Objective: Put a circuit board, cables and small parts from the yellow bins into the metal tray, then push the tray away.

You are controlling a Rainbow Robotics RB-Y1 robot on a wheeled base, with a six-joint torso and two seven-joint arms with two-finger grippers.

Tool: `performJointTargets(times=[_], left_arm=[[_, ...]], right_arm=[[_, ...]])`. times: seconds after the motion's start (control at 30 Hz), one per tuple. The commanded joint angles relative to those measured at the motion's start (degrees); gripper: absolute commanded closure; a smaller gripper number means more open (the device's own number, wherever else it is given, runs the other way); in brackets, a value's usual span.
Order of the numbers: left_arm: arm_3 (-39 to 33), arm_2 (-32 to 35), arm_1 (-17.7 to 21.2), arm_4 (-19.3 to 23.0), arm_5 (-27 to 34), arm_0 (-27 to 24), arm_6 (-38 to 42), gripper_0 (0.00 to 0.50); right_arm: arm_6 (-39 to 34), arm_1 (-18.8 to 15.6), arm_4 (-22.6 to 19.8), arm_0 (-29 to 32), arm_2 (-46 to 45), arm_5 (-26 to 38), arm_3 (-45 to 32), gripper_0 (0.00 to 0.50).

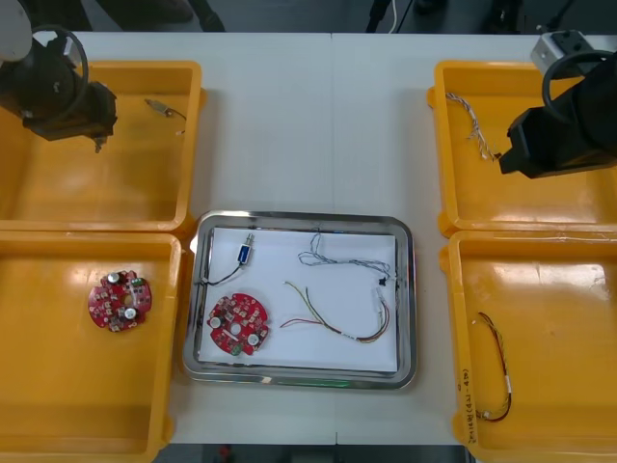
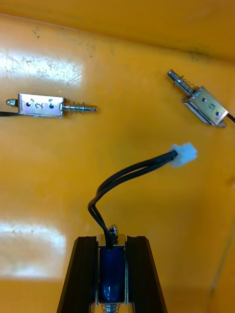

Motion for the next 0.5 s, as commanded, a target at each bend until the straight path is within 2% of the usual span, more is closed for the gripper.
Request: performJointTargets(times=[0.03, 0.37, 0.5], left_arm=[[-6.8, 3.45, 3.29, -1.27, 5.72, 1.02, -4.31, 0.5], [-20.87, 6.62, 3.47, -3.03, 14.42, 6.82, -2.73, 0.5], [-26.4, 7.76, 3.2, -2.5, 17.5, 8.93, -1.5, 0.5]], right_arm=[[-0.31, -3.1, -0.64, 4.93, -6.59, 0.17, -0.54, 0.0], [-0.49, -4.07, -0.29, 12.75, -14.33, 0.17, -0.45, 0.0], [0.3, -4.95, -0.2, 15.57, -16.7, 0.17, -0.45, 0.0]])
